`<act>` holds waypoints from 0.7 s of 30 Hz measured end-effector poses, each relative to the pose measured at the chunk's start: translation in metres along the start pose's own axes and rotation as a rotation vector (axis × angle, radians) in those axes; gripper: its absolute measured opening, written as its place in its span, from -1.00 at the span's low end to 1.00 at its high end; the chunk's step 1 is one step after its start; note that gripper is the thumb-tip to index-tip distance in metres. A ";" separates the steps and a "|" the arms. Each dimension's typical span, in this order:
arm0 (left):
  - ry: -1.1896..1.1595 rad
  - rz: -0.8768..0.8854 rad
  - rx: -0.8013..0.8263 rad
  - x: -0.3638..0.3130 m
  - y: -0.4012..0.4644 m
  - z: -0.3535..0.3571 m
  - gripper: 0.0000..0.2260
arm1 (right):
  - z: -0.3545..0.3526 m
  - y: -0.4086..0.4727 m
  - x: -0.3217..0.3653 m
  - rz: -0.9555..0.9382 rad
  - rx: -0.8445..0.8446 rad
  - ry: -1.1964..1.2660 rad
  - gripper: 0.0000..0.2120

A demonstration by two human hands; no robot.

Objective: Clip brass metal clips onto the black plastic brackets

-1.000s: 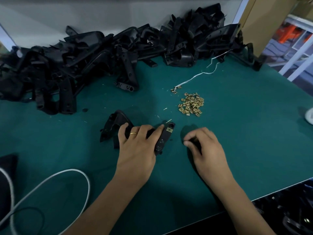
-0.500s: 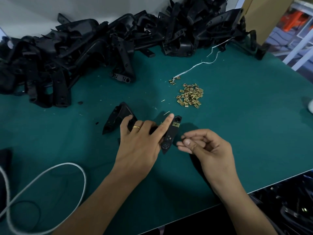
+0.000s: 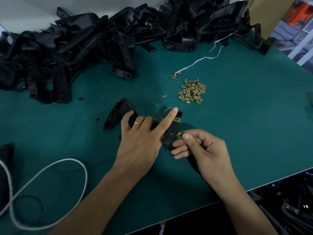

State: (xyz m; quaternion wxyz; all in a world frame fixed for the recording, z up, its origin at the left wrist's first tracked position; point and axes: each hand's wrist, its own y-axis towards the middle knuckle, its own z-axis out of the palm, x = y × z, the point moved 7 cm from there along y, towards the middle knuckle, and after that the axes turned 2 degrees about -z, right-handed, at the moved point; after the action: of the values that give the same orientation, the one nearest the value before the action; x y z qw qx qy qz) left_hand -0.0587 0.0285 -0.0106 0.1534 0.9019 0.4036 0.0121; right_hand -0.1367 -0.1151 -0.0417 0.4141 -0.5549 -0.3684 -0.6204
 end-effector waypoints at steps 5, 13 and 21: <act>-0.036 0.018 -0.049 -0.001 0.000 -0.003 -0.40 | 0.006 0.000 0.001 -0.009 0.053 -0.067 -0.81; 0.022 0.009 -0.042 0.001 -0.001 0.002 -0.38 | 0.005 -0.001 0.005 -0.020 0.070 -0.041 -0.77; 0.048 0.014 -0.088 0.002 -0.002 0.003 -0.29 | 0.005 -0.001 0.002 -0.019 0.079 -0.045 -0.82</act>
State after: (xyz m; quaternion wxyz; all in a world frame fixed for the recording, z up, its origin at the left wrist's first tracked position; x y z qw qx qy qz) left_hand -0.0586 0.0301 -0.0138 0.1832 0.8964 0.4001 0.0526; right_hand -0.1360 -0.1102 -0.0389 0.4216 -0.5484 -0.4071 -0.5965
